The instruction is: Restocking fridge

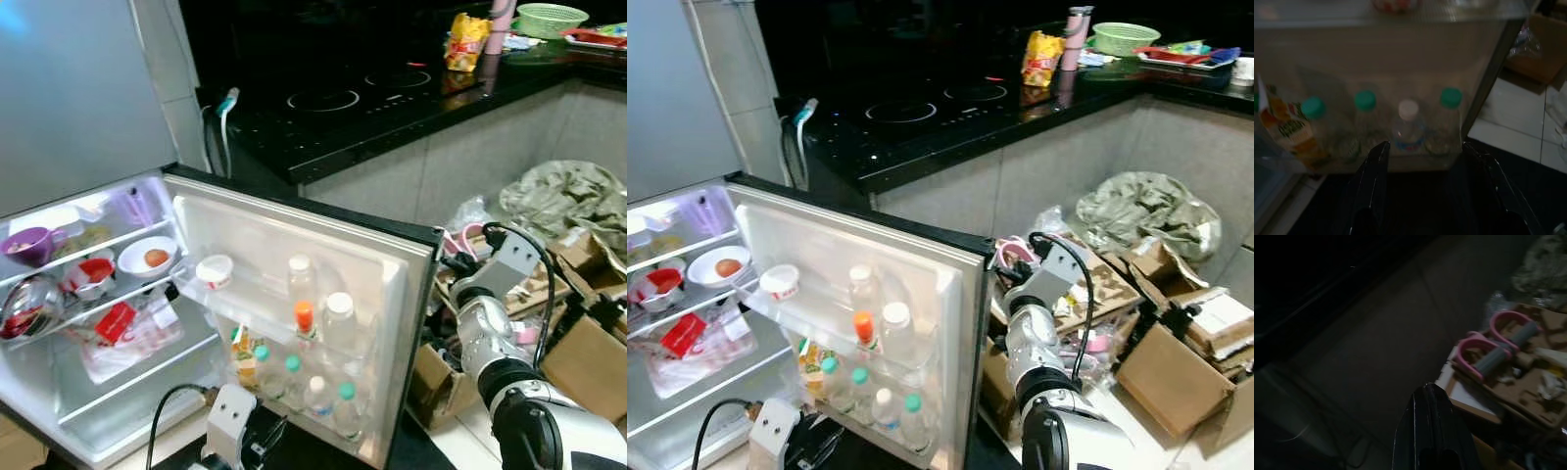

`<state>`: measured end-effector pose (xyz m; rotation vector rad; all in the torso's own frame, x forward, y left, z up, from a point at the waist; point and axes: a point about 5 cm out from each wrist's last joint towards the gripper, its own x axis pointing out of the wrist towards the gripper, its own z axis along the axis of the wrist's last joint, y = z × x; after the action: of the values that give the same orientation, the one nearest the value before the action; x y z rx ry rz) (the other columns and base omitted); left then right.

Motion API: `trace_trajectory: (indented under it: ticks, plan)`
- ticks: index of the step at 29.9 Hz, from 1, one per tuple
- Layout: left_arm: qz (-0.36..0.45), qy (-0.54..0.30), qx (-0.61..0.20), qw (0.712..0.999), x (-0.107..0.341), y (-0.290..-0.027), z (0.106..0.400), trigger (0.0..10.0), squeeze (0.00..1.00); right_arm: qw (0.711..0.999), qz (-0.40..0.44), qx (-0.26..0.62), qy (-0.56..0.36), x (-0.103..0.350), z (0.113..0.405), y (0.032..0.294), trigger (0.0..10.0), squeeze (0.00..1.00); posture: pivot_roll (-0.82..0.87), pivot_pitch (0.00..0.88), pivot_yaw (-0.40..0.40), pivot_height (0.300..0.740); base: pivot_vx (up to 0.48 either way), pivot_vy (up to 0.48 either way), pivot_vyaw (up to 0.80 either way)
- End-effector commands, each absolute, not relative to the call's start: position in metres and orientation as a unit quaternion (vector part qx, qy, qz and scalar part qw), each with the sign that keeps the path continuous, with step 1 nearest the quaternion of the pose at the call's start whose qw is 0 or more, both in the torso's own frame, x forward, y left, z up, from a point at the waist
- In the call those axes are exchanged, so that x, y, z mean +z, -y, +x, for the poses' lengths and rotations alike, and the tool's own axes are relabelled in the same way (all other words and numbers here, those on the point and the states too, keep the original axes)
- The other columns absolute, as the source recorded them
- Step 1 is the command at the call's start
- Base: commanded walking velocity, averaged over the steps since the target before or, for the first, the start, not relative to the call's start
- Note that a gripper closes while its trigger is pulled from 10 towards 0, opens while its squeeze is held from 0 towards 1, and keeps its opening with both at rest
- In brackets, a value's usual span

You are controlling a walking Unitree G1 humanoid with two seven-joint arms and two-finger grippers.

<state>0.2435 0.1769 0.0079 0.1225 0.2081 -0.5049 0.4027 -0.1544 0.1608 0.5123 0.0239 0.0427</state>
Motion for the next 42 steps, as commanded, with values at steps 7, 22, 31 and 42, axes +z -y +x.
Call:
trace_trajectory:
  ticks: [7,22,31,42]
  plan:
    - [0.087,-0.192,-0.115,0.971,-0.020,-0.213,0.221,10.0,0.00,0.935,0.222,0.276,-0.022,0.156,0.391,0.091,10.0,0.00,0.00,0.126,0.051,0.740,0.000,0.000,0.00]
    - [0.015,-0.332,0.350,0.876,-0.055,-0.315,0.120,10.0,0.00,0.753,0.297,0.561,-0.173,0.070,0.287,0.088,10.0,0.00,-0.01,0.133,0.044,0.740,0.000,0.000,0.00]
    - [-0.011,-0.349,0.391,0.852,-0.061,-0.314,0.115,10.0,0.00,0.863,0.271,0.345,-0.249,0.015,0.288,0.126,10.0,0.00,-0.01,0.134,0.046,0.740,0.000,0.000,0.00]
    - [-0.045,-0.334,0.410,0.847,-0.060,-0.310,0.123,10.0,0.00,0.902,0.030,0.052,-0.428,-0.048,0.231,0.210,10.0,0.00,0.01,0.132,0.039,0.740,0.000,0.000,0.00]
